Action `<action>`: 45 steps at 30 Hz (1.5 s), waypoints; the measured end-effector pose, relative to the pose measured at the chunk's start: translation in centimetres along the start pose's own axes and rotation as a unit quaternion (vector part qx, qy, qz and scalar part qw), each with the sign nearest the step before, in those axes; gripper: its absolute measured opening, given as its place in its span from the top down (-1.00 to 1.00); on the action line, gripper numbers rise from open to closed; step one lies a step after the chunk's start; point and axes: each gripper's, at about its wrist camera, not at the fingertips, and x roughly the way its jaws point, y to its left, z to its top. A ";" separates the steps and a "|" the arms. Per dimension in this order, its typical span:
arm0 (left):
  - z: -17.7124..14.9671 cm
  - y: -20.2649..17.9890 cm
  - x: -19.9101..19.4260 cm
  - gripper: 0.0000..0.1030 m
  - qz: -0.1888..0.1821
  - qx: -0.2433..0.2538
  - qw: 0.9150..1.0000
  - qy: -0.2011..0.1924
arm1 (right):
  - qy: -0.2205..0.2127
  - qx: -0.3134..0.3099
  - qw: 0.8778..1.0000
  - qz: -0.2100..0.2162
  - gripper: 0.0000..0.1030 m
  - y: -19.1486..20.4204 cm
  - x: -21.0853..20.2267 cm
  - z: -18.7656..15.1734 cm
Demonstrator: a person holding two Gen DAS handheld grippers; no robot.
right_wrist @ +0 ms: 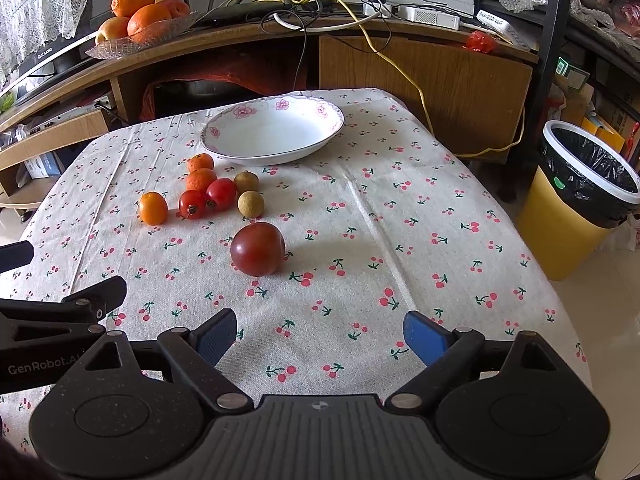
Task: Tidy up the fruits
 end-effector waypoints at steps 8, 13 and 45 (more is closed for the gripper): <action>-0.1 0.0 0.2 -1.00 0.002 0.003 1.000 0.000 | 0.001 -0.003 1.000 0.002 -0.67 0.2 0.2 0.1; 0.2 0.2 0.6 -1.00 0.010 0.014 1.000 -0.003 | 0.003 -0.008 1.000 0.012 -0.61 0.4 0.5 0.3; 5.2 2.7 10.7 -0.87 -0.054 0.085 0.995 0.020 | 0.079 -0.083 0.988 0.106 0.12 1.9 8.0 5.7</action>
